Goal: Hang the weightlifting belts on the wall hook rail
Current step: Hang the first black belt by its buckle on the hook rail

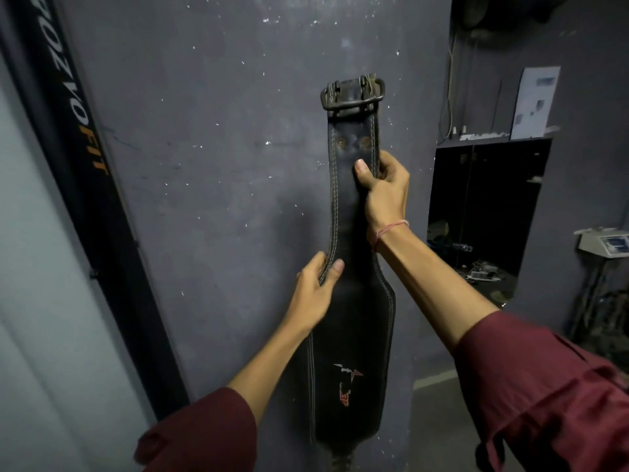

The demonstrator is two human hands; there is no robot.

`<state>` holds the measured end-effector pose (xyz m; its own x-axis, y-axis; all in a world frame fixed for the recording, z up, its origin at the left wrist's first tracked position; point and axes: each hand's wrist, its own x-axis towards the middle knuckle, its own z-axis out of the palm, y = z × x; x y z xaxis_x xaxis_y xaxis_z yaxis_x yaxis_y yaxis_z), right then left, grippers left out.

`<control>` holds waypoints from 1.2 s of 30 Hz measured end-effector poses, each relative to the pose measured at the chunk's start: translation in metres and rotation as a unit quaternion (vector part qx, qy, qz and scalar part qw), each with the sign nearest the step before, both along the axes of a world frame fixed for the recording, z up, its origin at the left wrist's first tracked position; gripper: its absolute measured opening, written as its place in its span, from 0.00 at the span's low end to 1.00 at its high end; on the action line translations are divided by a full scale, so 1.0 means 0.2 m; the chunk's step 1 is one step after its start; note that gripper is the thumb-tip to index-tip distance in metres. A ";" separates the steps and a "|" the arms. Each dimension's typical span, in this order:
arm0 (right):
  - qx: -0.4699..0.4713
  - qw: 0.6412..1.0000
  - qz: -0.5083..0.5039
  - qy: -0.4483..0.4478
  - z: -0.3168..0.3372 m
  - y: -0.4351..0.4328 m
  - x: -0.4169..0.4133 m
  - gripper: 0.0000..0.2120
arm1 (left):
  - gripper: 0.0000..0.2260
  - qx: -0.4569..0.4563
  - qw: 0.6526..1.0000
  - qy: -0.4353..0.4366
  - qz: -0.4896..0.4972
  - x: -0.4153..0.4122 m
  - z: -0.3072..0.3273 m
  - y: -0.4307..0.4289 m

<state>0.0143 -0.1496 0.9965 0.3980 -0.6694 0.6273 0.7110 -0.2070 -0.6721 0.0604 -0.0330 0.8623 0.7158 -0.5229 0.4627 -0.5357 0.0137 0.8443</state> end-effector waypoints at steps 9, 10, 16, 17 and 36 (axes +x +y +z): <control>-0.016 0.999 0.002 0.034 -0.10 0.12 0.06 0.07 | 0.20 -0.143 0.986 -0.071 -0.036 0.07 0.60 -0.03; -0.015 0.999 0.008 0.040 -0.11 0.13 0.07 0.07 | 0.16 -0.163 0.983 -0.077 -0.027 0.11 0.66 -0.05; -0.049 0.996 0.058 0.038 -0.16 0.09 0.06 0.08 | 0.11 -0.135 0.962 -0.226 0.072 0.18 0.80 -0.09; -0.055 0.996 0.052 0.041 -0.19 0.09 0.05 0.08 | 0.11 -0.127 0.957 -0.246 0.086 0.17 0.78 -0.10; -0.177 0.984 0.024 0.016 0.24 -0.45 0.45 0.16 | 0.23 -0.205 0.933 -0.249 0.162 0.46 0.92 -0.65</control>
